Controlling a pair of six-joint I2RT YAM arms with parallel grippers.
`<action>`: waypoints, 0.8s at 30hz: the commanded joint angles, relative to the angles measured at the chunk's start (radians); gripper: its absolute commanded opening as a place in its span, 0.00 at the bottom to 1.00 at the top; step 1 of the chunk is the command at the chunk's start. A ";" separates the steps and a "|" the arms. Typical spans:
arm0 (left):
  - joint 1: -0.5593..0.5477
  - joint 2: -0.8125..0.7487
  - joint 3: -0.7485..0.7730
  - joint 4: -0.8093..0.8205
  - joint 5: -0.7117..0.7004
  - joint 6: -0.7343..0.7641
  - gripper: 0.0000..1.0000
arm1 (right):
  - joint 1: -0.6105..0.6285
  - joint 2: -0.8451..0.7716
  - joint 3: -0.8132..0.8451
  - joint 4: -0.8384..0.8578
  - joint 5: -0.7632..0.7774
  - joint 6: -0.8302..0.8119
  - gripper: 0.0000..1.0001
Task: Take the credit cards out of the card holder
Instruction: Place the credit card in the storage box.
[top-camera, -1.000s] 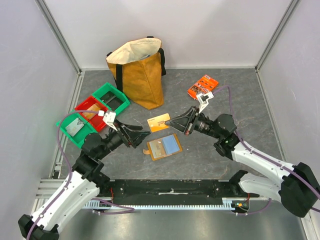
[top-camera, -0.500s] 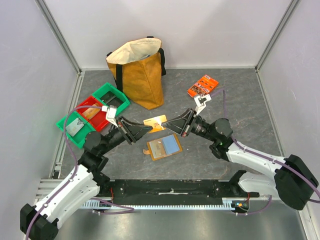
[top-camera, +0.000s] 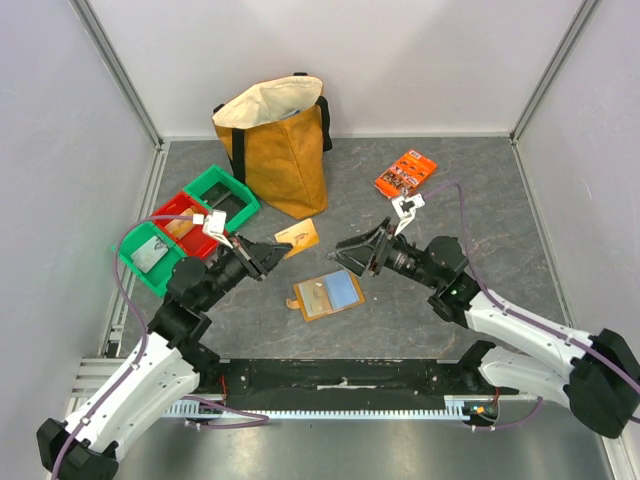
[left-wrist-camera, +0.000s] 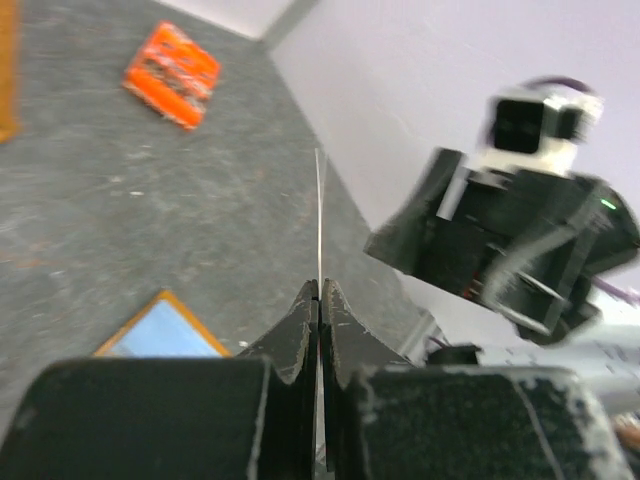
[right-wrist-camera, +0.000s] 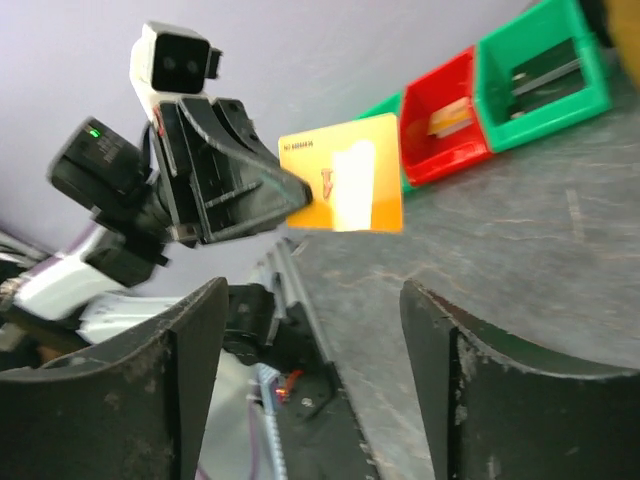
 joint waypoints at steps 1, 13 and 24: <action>0.070 0.024 0.072 -0.182 -0.173 0.081 0.02 | -0.002 -0.088 0.054 -0.247 0.100 -0.205 0.85; 0.663 0.309 0.201 -0.282 -0.066 0.182 0.02 | -0.002 -0.223 0.021 -0.484 0.214 -0.376 0.98; 0.888 0.725 0.417 -0.297 -0.089 0.217 0.02 | -0.002 -0.244 0.012 -0.542 0.229 -0.448 0.98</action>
